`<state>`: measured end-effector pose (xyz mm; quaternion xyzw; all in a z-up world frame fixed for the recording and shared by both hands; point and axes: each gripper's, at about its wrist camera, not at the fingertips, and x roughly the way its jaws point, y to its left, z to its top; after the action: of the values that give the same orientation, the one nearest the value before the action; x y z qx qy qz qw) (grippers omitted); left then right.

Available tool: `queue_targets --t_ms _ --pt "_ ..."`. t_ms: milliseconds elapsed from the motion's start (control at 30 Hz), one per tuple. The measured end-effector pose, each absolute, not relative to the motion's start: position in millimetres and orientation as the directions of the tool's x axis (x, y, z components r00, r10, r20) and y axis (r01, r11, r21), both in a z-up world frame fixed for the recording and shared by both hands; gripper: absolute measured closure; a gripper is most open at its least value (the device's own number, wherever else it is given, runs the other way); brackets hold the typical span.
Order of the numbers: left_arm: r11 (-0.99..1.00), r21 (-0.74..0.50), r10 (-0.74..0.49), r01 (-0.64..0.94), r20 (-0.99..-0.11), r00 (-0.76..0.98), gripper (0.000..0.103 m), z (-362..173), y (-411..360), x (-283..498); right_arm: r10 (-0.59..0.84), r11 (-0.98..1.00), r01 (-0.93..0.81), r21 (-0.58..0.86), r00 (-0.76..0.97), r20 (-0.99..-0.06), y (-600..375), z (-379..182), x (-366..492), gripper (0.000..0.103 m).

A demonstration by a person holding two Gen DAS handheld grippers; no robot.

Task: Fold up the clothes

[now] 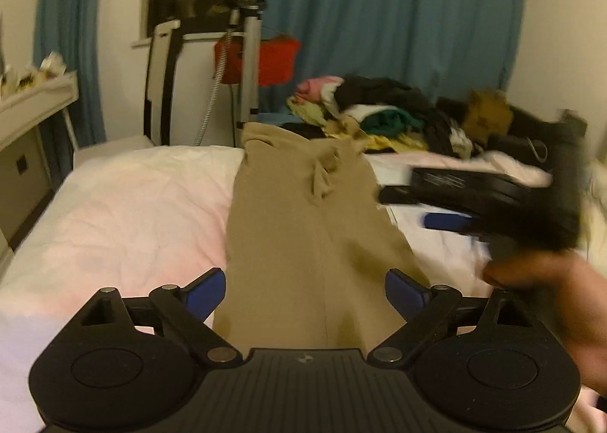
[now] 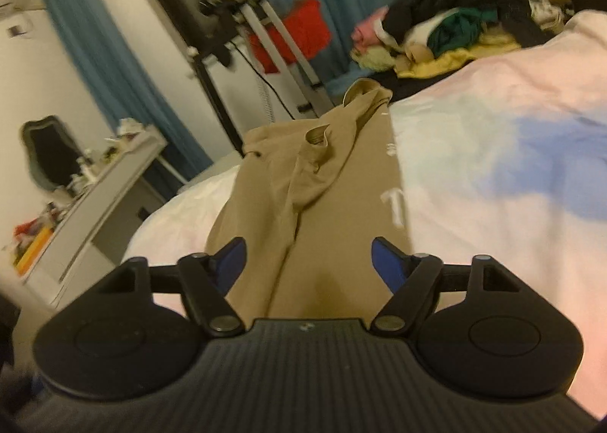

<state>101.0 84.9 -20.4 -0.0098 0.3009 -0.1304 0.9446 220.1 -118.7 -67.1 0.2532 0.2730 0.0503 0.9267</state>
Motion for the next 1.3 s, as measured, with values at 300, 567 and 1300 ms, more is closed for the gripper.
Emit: queue_targets --t_ms 300,567,1300 --pt "0.958 -0.215 -0.281 0.189 -0.586 0.760 0.010 -52 104 137 0.126 0.862 0.152 0.483 0.860 -0.495 -92 -88 358 0.033" --pt "0.942 -0.321 -0.291 0.098 -0.636 0.714 0.011 -76 125 163 0.019 0.880 0.222 0.419 0.867 -0.498 -84 -106 391 0.089" --pt "0.944 -0.299 -0.309 0.137 -0.661 0.684 0.011 -63 132 145 0.231 0.867 0.017 0.499 0.872 -0.431 -121 -53 186 0.027"
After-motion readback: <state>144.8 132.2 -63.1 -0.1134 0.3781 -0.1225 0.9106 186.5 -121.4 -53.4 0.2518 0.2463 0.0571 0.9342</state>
